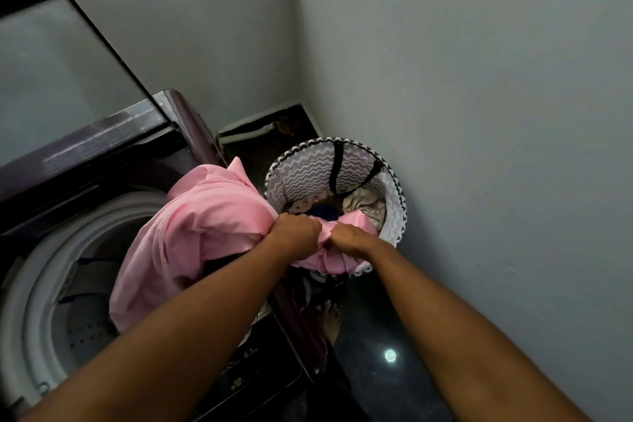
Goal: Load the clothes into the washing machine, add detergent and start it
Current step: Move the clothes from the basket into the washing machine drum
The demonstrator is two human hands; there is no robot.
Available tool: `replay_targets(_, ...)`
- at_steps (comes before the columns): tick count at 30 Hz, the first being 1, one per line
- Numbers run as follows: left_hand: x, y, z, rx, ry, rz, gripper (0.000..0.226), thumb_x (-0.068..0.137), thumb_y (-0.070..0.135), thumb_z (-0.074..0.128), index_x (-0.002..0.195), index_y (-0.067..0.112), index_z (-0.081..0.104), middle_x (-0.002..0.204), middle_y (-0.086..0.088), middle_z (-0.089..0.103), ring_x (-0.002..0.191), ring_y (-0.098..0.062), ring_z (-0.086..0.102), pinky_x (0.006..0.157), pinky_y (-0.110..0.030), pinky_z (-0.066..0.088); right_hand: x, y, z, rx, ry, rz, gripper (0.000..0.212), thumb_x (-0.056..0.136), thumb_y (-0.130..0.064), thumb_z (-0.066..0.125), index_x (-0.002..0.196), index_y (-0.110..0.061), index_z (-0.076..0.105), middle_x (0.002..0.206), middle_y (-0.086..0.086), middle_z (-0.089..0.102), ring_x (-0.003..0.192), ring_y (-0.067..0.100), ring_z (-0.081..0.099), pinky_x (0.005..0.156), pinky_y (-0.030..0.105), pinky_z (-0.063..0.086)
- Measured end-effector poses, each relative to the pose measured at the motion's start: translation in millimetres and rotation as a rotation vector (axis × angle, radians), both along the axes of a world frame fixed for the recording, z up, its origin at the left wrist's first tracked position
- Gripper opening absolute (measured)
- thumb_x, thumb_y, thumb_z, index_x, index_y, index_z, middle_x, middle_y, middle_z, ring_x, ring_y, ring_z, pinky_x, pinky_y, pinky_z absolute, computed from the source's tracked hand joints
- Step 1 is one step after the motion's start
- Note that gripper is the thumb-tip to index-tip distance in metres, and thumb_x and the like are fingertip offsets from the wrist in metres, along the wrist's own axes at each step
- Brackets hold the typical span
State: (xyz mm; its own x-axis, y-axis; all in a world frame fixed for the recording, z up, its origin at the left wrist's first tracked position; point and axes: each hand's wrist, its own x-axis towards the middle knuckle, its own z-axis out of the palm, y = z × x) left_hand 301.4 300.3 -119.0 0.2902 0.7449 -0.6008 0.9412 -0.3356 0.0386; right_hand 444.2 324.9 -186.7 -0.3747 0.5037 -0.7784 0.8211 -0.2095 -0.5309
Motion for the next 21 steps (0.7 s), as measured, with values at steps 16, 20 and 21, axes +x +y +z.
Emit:
replay_targets(16,6,7,7,-0.023,-0.256,0.299,0.031,0.087,0.018,0.047,0.113,0.016,0.065,0.114,-0.013,0.066,0.105,-0.035,0.062,0.087,-0.045,0.05,34,-22,13,-0.346,-0.123,0.185,0.077,0.083,-0.031,0.077,0.147,-0.029,0.035,0.136,0.003,0.044,0.109,0.025,0.05,0.071,0.033,0.054)
replay_targets(20,7,9,16,0.074,-0.515,0.452,0.02,0.082,0.007,0.052,0.094,0.013,0.067,0.097,-0.011,0.07,0.092,-0.031,0.063,0.072,-0.034,0.042,32,-4,31,-0.37,-0.102,0.042,0.042,0.096,-0.04,0.06,0.132,-0.027,0.045,0.114,0.014,0.058,0.074,0.024,0.059,0.052,0.027,0.05)
replay_targets(21,7,9,20,0.09,-0.578,0.491,0.021,0.083,0.005,0.053,0.094,0.013,0.069,0.094,-0.006,0.07,0.089,-0.026,0.061,0.07,-0.03,0.038,30,1,33,-0.302,-0.142,0.078,0.041,0.094,-0.042,0.062,0.129,-0.024,0.049,0.102,0.012,0.062,0.068,0.022,0.059,0.049,0.025,0.049)
